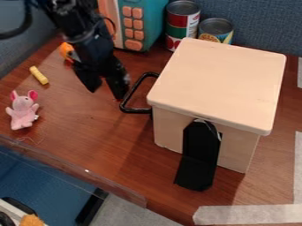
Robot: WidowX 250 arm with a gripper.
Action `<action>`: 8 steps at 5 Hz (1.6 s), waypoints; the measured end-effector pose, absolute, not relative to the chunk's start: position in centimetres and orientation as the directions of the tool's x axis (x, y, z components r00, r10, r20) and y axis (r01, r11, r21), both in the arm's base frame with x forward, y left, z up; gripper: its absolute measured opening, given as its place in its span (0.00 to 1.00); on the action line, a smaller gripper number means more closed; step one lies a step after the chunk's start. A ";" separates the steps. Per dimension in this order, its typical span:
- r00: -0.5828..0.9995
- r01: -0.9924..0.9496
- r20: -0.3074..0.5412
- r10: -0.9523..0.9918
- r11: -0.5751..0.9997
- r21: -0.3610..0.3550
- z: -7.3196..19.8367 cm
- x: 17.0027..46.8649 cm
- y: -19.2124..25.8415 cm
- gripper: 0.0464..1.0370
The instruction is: Take the handle and open the drawer
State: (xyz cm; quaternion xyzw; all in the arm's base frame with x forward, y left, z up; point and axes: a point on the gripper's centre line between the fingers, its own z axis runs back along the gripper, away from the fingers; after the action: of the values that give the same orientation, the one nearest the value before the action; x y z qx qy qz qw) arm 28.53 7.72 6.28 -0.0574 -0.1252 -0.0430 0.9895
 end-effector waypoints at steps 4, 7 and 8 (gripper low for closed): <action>0.971 0.072 0.233 -0.047 0.993 -0.098 4.3 32.3 6.2 0.96; 0.982 0.080 0.175 -0.076 0.997 -0.015 2.0 32.3 6.9 0.30; 0.988 0.027 0.149 -0.027 1.000 0.004 2.7 31.8 9.9 0.13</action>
State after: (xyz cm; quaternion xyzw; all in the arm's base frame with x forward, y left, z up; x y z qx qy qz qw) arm 31.80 9.87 2.67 0.0010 -0.0749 -0.0135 0.9971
